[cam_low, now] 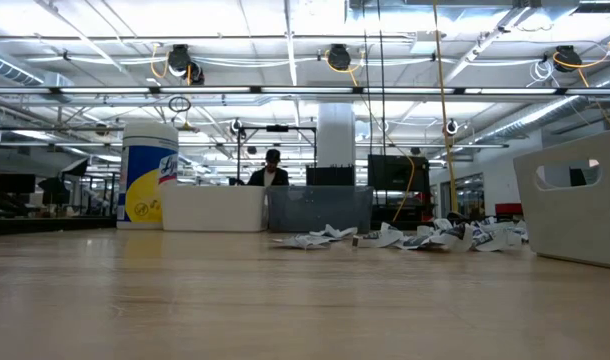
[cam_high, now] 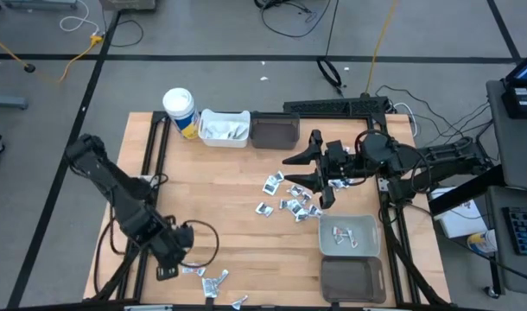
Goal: Pick & Place First Aid Supplies
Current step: Put the orange ointment pack into the gray bin
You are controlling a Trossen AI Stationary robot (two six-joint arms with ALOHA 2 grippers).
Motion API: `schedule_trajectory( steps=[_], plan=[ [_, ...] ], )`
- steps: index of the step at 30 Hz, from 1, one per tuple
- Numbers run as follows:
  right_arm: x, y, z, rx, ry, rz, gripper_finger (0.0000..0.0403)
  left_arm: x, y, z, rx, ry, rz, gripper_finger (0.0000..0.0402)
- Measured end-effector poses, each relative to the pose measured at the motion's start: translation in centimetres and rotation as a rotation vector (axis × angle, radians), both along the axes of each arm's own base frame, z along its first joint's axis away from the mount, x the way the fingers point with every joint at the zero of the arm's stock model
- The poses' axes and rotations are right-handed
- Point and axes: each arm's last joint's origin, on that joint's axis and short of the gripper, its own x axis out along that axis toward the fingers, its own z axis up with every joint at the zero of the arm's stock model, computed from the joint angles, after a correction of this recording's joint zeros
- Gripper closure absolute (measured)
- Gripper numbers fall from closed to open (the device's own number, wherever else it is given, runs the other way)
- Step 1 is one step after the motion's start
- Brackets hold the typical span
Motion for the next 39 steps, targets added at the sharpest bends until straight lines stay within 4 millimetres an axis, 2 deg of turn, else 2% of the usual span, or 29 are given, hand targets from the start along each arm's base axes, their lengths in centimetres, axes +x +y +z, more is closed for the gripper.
schedule_trajectory(
  steps=[6,11,15,26,35,39],
  plan=[
    [0.0,0.0,0.0,0.002,0.001,0.001,0.0232,0.1,-2.5,-3.8,0.114,0.083,-0.074,0.0229],
    [0.0,0.0,0.0,0.002,0.001,0.001,0.0232,0.8,-4.1,-6.5,0.178,0.086,-0.095,0.0229],
    [0.0,0.0,0.0,0.002,0.001,0.002,0.0232,1.3,-5.2,-8.2,0.212,0.053,-0.123,0.0229],
    [0.0,0.1,0.0,0.034,0.005,0.008,0.0232,1.1,-6.9,-12.3,0.305,0.111,-0.167,0.0229],
    [0.0,0.1,0.0,0.040,0.003,0.009,0.0232,1.2,-7.6,-13.5,0.321,0.094,-0.201,0.0231],
    [0.0,0.1,0.2,0.043,-0.017,0.009,0.0232,1.3,-7.7,-13.6,0.312,0.074,-0.207,0.0273]
  ],
)
